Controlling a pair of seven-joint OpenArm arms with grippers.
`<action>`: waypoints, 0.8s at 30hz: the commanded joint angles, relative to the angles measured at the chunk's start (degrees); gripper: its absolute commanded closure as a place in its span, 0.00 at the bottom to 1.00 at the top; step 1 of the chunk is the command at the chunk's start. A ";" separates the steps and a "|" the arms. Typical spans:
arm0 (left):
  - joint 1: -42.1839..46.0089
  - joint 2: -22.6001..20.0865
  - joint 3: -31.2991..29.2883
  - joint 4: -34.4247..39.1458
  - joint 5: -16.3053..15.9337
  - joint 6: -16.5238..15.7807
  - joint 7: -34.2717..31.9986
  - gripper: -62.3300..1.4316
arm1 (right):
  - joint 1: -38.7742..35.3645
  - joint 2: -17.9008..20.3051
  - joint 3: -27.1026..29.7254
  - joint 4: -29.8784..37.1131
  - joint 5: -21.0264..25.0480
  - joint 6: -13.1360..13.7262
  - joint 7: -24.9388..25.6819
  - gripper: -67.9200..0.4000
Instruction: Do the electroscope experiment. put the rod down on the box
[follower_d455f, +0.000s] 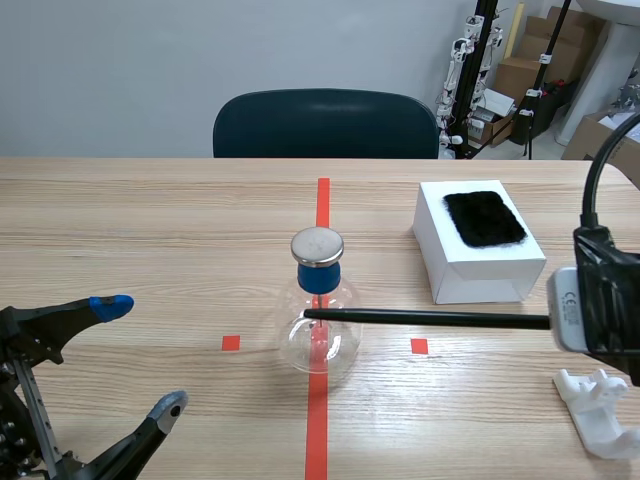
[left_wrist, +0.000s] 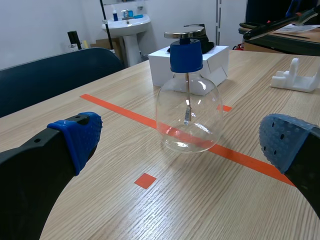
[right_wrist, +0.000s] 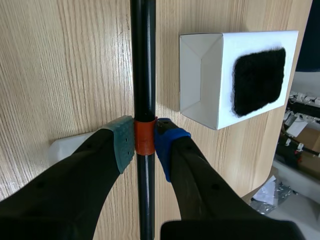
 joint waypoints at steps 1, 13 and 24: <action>-0.15 -0.07 -0.09 0.33 -0.44 0.07 -0.83 0.00 | 0.15 0.70 0.90 0.72 1.75 0.35 -2.36 0.99; -0.15 -0.07 -0.09 0.33 -0.44 0.07 -0.83 0.00 | 1.36 0.70 -4.26 -0.44 -3.50 0.35 -7.37 0.99; -0.15 -0.07 -0.09 0.33 -0.44 0.07 -0.81 0.00 | 3.96 0.68 -6.25 -5.99 -10.05 0.35 -0.09 0.99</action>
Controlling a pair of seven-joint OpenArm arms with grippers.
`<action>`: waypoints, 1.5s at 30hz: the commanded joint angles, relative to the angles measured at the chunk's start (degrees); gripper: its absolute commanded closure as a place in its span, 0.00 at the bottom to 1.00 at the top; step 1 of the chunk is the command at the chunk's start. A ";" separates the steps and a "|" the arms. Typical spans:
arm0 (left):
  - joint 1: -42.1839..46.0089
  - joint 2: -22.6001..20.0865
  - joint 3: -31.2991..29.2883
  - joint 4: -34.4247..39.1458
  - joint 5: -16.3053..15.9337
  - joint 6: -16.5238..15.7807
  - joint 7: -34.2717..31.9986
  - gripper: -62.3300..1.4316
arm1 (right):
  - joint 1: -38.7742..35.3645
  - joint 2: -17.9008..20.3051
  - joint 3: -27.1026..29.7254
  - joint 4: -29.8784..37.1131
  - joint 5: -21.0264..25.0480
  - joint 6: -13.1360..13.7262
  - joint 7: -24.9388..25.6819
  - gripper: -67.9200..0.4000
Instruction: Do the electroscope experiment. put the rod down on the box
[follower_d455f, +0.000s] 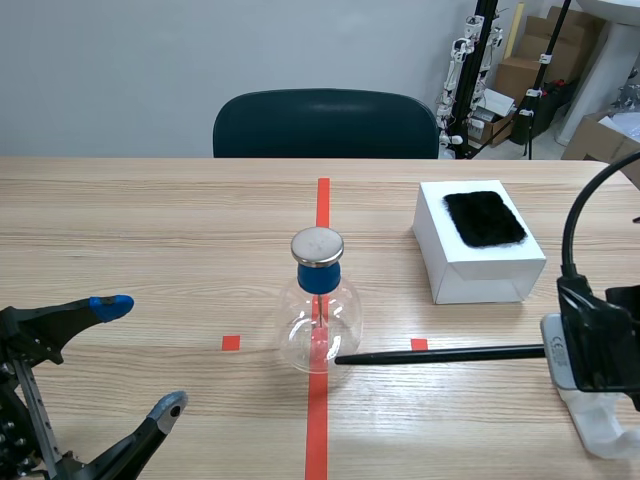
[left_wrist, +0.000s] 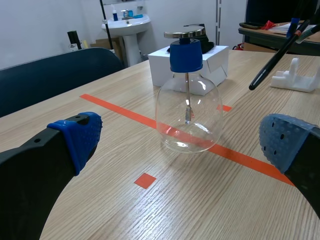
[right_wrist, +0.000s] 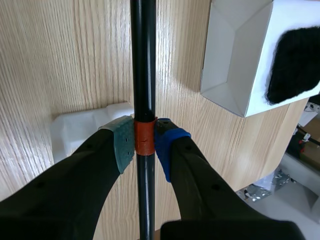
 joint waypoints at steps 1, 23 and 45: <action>-0.15 -0.07 -0.09 0.33 -0.44 0.07 -0.79 0.00 | 0.72 0.74 -0.46 -0.28 -1.38 0.35 0.46 0.99; -0.15 -0.07 -0.09 0.33 -0.44 0.07 -0.83 0.00 | 2.36 -2.49 -5.68 -6.82 -8.85 0.35 7.06 0.99; -0.15 -0.07 -0.09 0.33 -0.44 0.07 -0.83 0.00 | 12.55 -0.76 -20.46 -12.83 -0.52 0.35 -0.15 0.99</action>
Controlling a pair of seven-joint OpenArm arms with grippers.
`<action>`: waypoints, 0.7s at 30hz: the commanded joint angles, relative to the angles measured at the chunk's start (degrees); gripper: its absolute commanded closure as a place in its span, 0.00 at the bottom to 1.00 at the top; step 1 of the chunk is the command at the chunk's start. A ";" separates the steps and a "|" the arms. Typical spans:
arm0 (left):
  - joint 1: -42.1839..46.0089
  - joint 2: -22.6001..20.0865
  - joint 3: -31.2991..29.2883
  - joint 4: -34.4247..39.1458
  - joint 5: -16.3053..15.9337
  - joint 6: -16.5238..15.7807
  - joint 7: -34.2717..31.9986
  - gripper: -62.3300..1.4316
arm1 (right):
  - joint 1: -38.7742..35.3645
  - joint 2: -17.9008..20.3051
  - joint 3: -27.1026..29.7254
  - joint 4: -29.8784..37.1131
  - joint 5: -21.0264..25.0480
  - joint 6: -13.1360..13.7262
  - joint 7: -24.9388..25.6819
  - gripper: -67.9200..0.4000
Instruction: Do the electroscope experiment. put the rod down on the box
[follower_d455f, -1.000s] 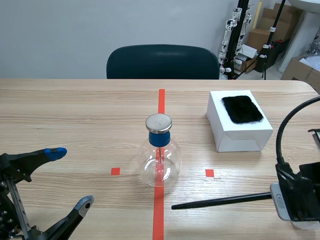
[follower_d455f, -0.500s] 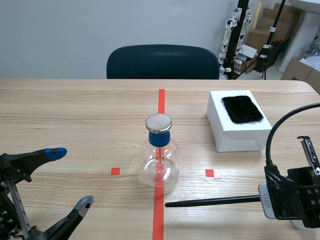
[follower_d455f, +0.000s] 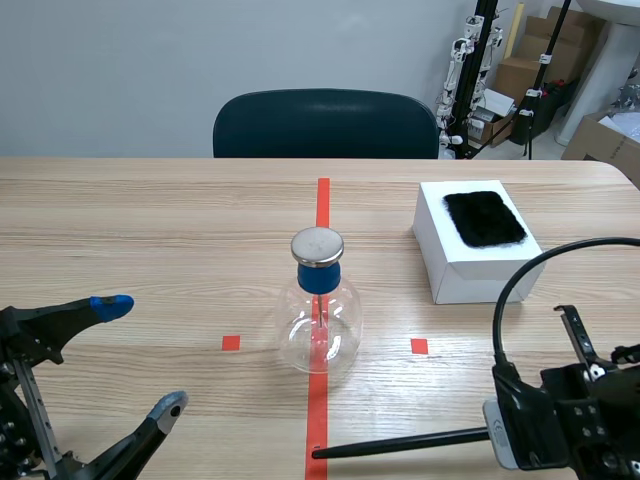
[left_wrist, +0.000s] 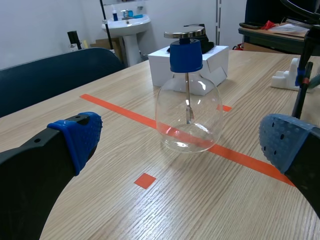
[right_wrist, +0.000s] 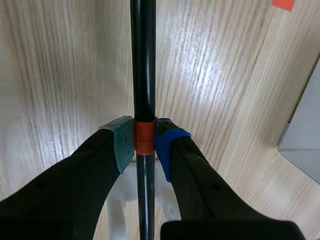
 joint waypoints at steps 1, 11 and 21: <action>-0.15 -0.07 -0.09 0.33 -0.46 0.07 -0.83 0.00 | 1.60 1.70 -0.61 0.72 0.96 0.44 -0.63 0.99; -0.15 -0.07 -0.09 0.33 -0.46 0.07 -0.83 0.00 | 7.21 3.02 -6.71 -1.81 5.73 0.44 -3.58 0.99; -0.15 -0.07 -0.09 0.33 -0.46 0.07 -0.83 0.00 | 8.20 2.71 -7.93 -3.41 6.51 0.44 -3.74 0.99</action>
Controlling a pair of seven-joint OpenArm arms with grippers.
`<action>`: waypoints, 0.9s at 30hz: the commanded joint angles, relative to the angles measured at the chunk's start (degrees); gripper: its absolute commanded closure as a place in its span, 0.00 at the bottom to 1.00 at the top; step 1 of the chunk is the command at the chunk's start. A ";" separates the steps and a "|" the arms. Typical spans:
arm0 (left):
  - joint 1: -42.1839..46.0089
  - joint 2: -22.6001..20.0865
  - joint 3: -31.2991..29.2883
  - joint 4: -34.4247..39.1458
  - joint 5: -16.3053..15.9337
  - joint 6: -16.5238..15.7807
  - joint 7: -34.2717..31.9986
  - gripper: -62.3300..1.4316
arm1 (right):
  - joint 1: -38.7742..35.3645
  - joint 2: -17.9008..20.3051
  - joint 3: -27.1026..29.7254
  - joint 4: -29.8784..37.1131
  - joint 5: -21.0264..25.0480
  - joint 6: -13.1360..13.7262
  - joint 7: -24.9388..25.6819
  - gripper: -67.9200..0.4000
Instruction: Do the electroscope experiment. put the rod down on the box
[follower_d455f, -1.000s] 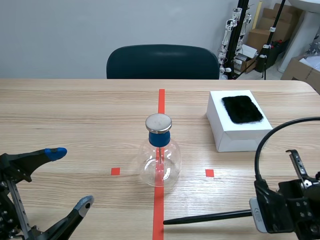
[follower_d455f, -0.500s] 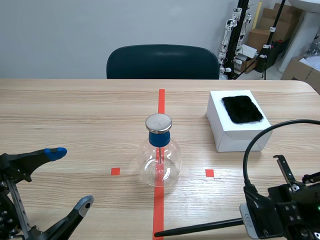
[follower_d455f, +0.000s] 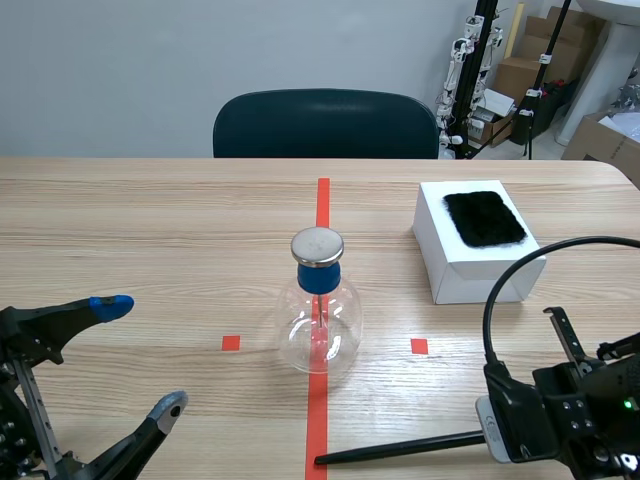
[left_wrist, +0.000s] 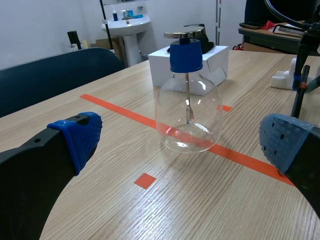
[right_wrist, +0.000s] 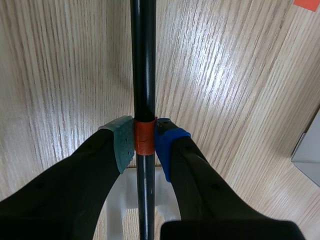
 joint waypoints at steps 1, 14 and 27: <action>-0.15 -0.07 -0.09 0.33 -0.44 0.07 -0.83 0.00 | 0.70 0.61 0.39 0.02 0.39 0.46 -0.20 0.99; -0.15 -0.07 -0.09 0.33 -0.44 0.07 -0.83 0.00 | 0.72 -0.48 0.42 -1.29 0.39 0.46 -2.16 0.82; -0.15 -0.07 -0.09 0.33 -0.44 0.07 -0.83 0.00 | 0.70 -0.31 0.42 -1.22 1.29 0.46 -2.56 0.30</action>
